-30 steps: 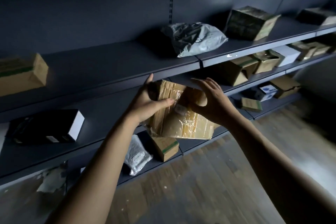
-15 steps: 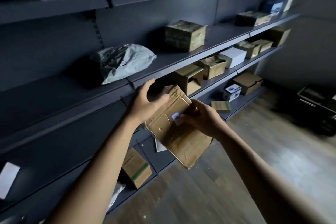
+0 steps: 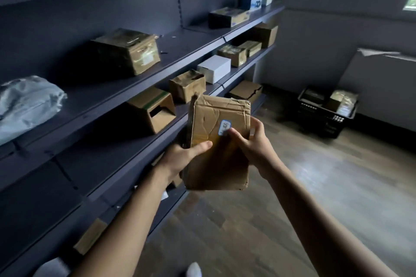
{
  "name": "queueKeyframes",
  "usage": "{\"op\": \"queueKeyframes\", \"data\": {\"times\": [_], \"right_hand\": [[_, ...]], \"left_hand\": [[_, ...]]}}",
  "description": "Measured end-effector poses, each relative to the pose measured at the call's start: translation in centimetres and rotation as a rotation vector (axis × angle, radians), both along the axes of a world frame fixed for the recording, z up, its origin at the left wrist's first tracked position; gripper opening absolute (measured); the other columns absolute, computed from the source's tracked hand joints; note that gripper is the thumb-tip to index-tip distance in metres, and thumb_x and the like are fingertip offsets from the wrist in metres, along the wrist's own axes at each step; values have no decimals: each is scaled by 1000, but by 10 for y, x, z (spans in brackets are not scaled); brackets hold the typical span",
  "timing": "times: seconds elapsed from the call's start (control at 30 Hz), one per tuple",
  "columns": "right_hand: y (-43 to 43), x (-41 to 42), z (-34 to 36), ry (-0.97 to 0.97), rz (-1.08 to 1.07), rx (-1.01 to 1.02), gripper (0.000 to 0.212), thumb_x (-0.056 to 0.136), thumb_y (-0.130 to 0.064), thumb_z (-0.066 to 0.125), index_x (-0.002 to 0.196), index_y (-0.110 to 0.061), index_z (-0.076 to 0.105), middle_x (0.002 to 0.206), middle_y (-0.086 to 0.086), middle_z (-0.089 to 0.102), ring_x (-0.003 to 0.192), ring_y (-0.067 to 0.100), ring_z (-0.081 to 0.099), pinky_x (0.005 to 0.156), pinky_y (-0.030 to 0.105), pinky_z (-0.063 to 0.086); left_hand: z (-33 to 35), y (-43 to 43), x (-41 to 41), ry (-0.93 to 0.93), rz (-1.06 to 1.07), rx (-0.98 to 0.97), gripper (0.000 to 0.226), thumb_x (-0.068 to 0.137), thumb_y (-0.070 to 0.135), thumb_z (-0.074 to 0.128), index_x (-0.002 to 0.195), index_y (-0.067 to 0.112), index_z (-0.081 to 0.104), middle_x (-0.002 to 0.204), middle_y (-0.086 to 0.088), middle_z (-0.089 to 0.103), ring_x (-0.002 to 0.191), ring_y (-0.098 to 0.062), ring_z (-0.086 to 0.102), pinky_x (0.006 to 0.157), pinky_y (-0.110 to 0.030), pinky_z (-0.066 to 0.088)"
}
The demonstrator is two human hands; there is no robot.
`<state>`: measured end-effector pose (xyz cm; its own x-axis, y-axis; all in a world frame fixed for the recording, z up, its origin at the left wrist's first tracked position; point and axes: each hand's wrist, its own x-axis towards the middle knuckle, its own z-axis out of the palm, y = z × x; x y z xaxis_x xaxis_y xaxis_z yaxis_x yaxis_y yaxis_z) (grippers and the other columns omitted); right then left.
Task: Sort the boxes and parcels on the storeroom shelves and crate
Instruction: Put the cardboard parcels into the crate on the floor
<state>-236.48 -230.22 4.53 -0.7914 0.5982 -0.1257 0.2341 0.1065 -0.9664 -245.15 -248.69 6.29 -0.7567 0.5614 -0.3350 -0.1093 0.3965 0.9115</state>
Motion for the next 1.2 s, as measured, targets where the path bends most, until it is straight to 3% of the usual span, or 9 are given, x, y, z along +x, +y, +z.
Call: {"op": "queueKeyframes", "data": {"times": [0.07, 0.2, 0.47, 0.57, 0.77, 0.87, 0.97, 1.1, 1.2], "right_hand": [[34, 2, -2, -8, 6, -61, 118, 57, -67, 78, 149, -38, 11, 137, 6, 56, 116, 23, 60, 90, 47, 56], [98, -4, 2, 109, -9, 14, 110, 78, -23, 78, 153, -35, -2, 141, -9, 39, 129, 17, 47, 95, 42, 53], [229, -50, 21, 58, -209, 52, 54, 79, -17, 79, 122, -20, 45, 115, 4, 58, 101, 24, 66, 68, 47, 61], [271, -71, 28, 92, -317, 56, 53, 76, -16, 81, 118, -15, 48, 110, 7, 61, 95, 23, 68, 66, 44, 61], [349, -98, 12, 114, -613, 68, 54, 70, -23, 86, 108, -16, 49, 106, 6, 61, 92, 24, 68, 64, 51, 60], [398, -105, -3, 105, -712, -33, 65, 66, -35, 88, 109, -4, 49, 106, 17, 62, 84, 25, 70, 61, 47, 61], [451, -114, -22, 85, -742, -92, 78, 60, -46, 88, 108, 3, 51, 105, 27, 63, 78, 31, 71, 58, 43, 61], [529, -122, -37, -3, -716, -63, 55, 76, -39, 80, 105, -10, 42, 105, 16, 60, 80, 28, 69, 60, 41, 61], [599, -126, -49, -146, -613, 29, 67, 67, -65, 69, 106, -19, 42, 101, 11, 66, 80, 25, 70, 70, 47, 60]], "left_hand": [[4, 30, -16, -35, -76, -36, 23, 81, 43, 71, 90, 22, 76, 88, 6, 76, 93, -17, 68, 79, -30, 50], [4, 103, -61, -10, -243, -25, 47, 70, 49, 79, 109, 23, 71, 101, 1, 75, 99, -20, 69, 97, -45, 50], [18, 265, -152, -31, -517, 81, 68, 76, 28, 77, 137, 30, 48, 125, -1, 60, 99, -12, 62, 74, -23, 52], [21, 321, -189, -48, -541, 76, 89, 61, 43, 86, 140, 31, 47, 134, -3, 56, 110, -20, 61, 90, -36, 53], [5, 420, -208, 563, -135, 26, 87, 72, 47, 79, 144, 21, 37, 143, -13, 39, 129, -30, 42, 103, -44, 41], [-14, 470, -207, 299, -99, 58, 99, 68, 49, 82, 145, 17, 29, 142, -12, 41, 129, -29, 44, 104, -43, 41], [-23, 524, -196, 52, -184, 48, 51, 76, 35, 81, 114, 13, 55, 109, 2, 61, 105, -15, 58, 86, -24, 44], [-37, 608, -201, 72, -197, 61, 64, 70, 34, 84, 119, 8, 51, 113, -1, 60, 108, -18, 58, 95, -31, 47], [-43, 676, -209, 105, -167, 49, 70, 73, 29, 84, 125, 7, 43, 114, -1, 52, 105, -15, 50, 91, -26, 41]]}}
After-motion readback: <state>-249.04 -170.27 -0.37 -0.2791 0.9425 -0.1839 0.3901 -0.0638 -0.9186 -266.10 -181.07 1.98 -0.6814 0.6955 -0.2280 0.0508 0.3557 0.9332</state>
